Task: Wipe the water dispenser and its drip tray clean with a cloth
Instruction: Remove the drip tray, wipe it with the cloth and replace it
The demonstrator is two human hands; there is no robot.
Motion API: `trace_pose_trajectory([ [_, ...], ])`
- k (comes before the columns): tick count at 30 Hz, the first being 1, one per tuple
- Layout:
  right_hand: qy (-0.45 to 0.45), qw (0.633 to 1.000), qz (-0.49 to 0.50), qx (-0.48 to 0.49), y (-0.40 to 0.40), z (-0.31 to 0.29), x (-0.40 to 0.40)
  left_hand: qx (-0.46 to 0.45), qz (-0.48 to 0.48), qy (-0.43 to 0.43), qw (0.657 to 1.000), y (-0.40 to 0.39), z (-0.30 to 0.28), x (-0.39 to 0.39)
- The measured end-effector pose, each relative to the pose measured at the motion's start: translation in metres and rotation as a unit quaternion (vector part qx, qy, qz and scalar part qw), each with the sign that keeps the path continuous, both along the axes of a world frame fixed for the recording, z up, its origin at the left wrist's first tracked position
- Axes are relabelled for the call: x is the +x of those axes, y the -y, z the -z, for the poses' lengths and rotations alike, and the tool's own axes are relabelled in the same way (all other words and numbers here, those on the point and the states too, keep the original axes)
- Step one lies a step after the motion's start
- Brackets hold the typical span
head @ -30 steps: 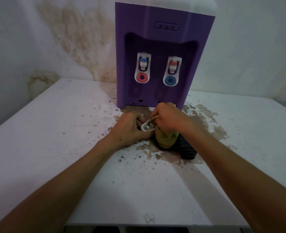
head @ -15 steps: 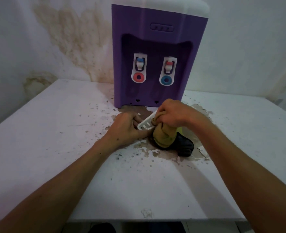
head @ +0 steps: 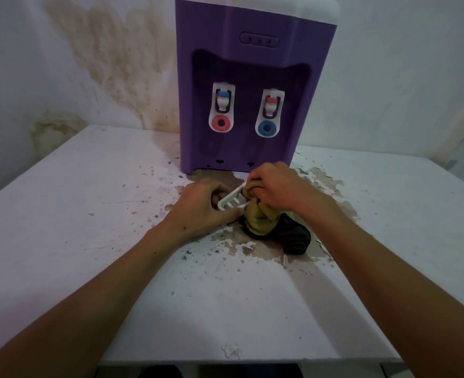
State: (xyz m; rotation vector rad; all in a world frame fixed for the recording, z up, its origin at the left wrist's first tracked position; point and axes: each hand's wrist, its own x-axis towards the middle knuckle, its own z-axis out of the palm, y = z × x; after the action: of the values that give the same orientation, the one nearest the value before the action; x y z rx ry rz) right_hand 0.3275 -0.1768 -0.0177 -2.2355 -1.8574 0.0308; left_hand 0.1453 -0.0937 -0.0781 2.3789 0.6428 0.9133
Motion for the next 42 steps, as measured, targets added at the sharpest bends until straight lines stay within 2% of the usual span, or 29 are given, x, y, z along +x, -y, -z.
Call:
trace_pose_trajectory([
  [5,0.065,0.998,0.004,0.005,-0.014,0.002,-0.005,-0.011,0.022,0.0,1.0,-0.003,-0.002,0.001],
  [11,0.036,0.998,-0.023,-0.043,-0.019,-0.006,-0.01,0.0,0.01,-0.005,1.0,-0.001,-0.001,0.002],
  [17,0.028,0.994,0.005,-0.103,-0.018,-0.013,-0.005,0.003,0.011,0.0,1.0,0.001,-0.002,0.003],
  [25,-0.001,0.999,0.046,-0.001,-0.023,0.012,-0.006,0.011,0.021,-0.019,1.0,-0.009,0.0,0.002],
  [33,0.024,0.991,0.024,-0.126,-0.017,-0.014,-0.015,0.015,0.009,-0.014,1.0,0.001,0.002,0.005],
  [38,0.053,0.989,0.02,-0.137,-0.01,-0.018,-0.022,0.034,0.006,-0.021,0.999,0.001,0.003,0.004],
  [42,0.028,0.991,0.034,-0.125,-0.001,-0.024,-0.015,0.031,0.006,-0.025,0.999,0.002,0.001,0.0],
])
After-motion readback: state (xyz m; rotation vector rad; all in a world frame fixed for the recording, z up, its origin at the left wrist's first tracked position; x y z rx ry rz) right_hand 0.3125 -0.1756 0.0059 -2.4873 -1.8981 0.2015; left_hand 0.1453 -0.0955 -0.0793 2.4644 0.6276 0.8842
